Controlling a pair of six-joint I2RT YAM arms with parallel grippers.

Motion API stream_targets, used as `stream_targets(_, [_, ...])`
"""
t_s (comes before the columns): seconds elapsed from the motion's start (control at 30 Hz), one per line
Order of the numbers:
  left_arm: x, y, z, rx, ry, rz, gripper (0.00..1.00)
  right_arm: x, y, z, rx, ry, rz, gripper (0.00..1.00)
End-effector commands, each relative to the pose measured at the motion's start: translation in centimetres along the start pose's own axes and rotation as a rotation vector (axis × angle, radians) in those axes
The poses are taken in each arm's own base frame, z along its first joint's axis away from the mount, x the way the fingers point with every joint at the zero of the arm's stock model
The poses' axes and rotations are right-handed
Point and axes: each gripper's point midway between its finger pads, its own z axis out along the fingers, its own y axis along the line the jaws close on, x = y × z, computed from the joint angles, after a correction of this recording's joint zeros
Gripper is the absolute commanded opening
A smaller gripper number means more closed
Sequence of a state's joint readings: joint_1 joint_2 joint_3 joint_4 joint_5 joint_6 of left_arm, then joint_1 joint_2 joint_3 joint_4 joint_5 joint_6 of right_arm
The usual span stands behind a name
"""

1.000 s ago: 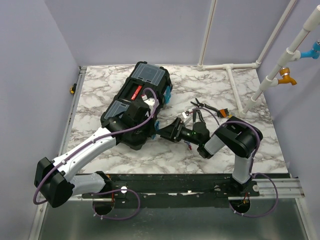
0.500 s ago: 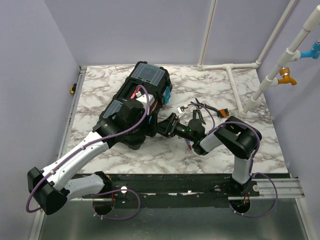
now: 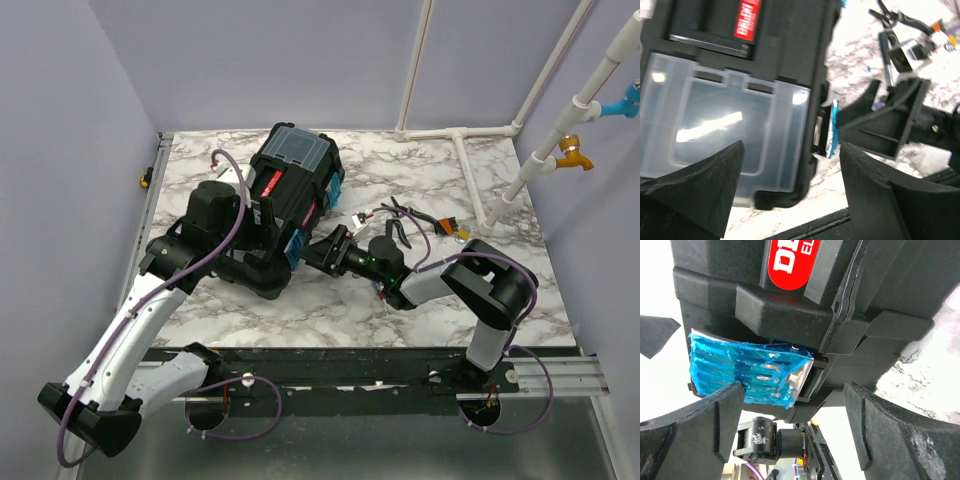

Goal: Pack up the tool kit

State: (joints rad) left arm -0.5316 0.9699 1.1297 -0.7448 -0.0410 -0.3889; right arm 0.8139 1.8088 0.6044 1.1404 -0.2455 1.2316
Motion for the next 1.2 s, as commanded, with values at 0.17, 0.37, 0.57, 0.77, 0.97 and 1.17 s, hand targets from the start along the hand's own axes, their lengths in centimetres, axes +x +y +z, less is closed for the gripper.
stream_targets(0.17, [-3.6, 6.7, -2.0, -0.101, -0.043, -0.100, 0.83, -0.9, 2.0, 1.1, 0.071, -0.070, -0.053, 0.89])
stream_targets(0.37, [-4.7, 8.8, -1.6, -0.118, -0.100, -0.181, 0.85, -0.9, 2.0, 1.8, 0.120, -0.063, -0.053, 0.90])
stream_targets(0.57, [-4.3, 10.2, 0.1, -0.055, -0.058, -0.279, 0.87, -0.9, 1.6, 2.0, 0.189, -0.083, -0.059, 0.92])
stream_targets(0.77, [-2.8, 10.8, 2.1, 0.009, -0.010, -0.342, 0.87, -0.9, 2.4, 2.3, 0.253, -0.122, -0.083, 0.95])
stream_targets(0.97, [-1.3, 10.8, 3.4, 0.054, 0.022, -0.391, 0.87, -0.6, 2.1, 2.2, 0.285, -0.127, -0.049, 0.96])
stream_targets(1.17, [-0.3, 9.9, 4.4, 0.139, 0.077, -0.422, 0.82, -0.9, 2.0, 1.5, 0.324, -0.152, -0.003, 0.95])
